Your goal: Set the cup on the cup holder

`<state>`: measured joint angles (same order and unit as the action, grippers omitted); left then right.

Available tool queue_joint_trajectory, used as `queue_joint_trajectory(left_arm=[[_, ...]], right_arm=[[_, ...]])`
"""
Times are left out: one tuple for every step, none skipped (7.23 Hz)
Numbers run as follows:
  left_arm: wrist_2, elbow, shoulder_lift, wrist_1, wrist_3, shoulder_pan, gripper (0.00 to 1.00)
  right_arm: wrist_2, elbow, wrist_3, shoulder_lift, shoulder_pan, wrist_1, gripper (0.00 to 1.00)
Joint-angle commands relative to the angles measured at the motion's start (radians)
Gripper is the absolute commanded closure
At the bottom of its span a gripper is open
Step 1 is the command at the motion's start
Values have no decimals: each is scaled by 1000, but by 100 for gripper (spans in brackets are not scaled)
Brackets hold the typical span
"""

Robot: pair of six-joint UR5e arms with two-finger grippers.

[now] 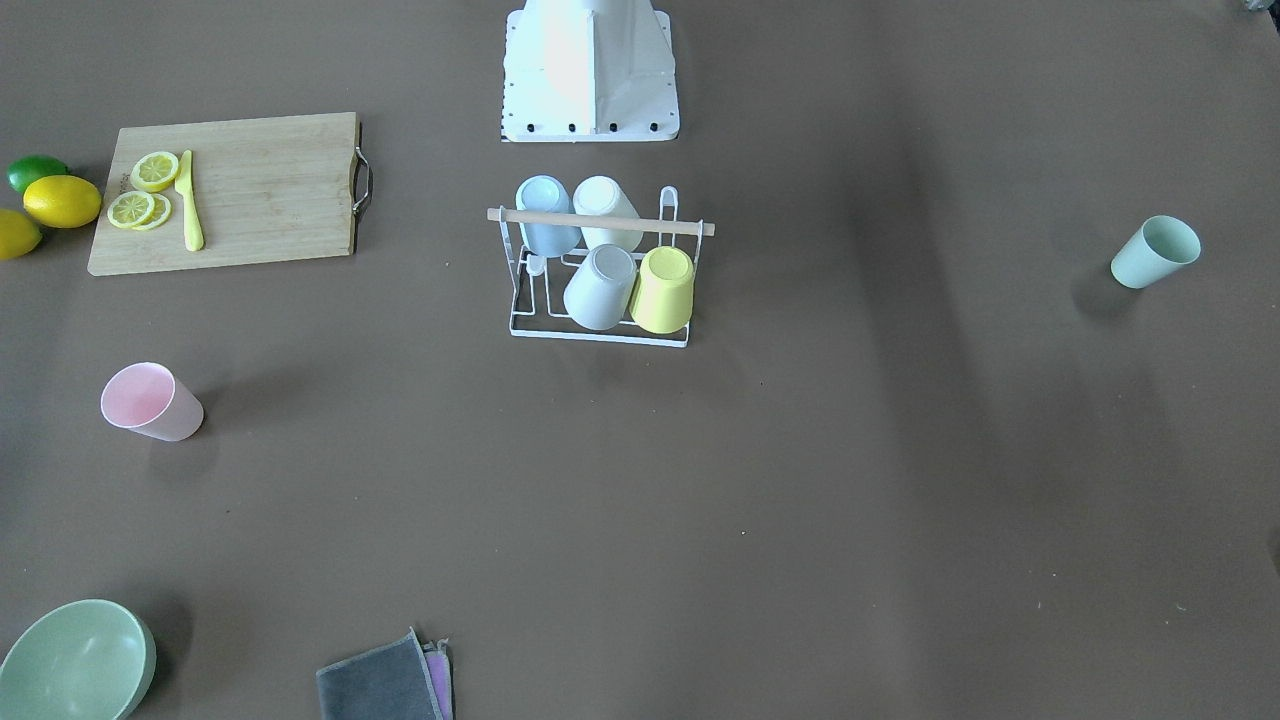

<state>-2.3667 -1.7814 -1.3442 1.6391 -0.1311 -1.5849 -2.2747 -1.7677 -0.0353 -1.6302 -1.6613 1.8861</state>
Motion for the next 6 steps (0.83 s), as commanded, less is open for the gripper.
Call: queue_joint_trajectory(left_arm=[[0, 28, -4, 10, -4, 0, 2], [0, 28, -6, 10, -4, 0, 2], [0, 25, -9, 15, -5, 2, 2], [-3, 20, -32, 31, 8, 0, 2], [0, 20, -47, 33, 5, 0, 2], [1, 25, -68, 33, 5, -1, 2]], right_arm=[[-3, -1, 0, 0, 0, -1, 0], [-9, -2, 0, 0, 0, -1, 0], [-8, -1, 0, 0, 0, -2, 0], [-9, -2, 0, 0, 0, -1, 0], [-6, -2, 0, 0, 0, -1, 0], [-6, -1, 0, -2, 2, 1, 0]])
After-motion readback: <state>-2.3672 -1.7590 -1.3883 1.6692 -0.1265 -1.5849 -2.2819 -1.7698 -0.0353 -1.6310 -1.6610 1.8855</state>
